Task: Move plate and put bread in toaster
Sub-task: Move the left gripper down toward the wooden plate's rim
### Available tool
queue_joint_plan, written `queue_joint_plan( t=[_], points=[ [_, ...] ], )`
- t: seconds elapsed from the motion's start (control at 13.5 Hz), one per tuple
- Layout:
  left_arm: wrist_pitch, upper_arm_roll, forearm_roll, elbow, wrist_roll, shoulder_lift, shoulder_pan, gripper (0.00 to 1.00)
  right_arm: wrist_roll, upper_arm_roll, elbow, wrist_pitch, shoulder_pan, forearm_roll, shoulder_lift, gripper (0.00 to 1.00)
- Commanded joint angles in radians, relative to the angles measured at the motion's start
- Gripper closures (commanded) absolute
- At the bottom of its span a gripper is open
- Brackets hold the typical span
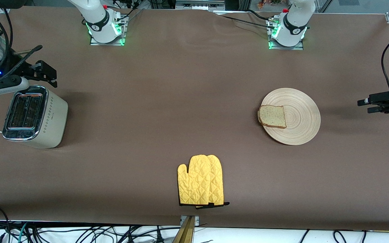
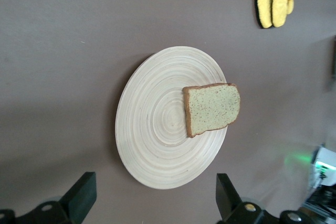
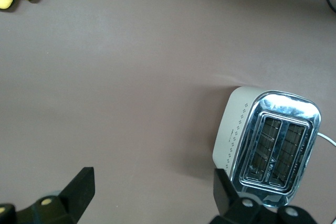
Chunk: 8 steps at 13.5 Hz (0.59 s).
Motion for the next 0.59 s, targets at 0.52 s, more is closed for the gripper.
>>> queue_joint_plan(
  t=[0.52],
  points=[
    [-0.014, -0.011, -0.148, 0.142, 0.225, 0.332, 0.113, 0.00, -0.005, 0.001, 0.000, -0.011, 0.001, -0.013, -0.007, 0.00]
  ],
)
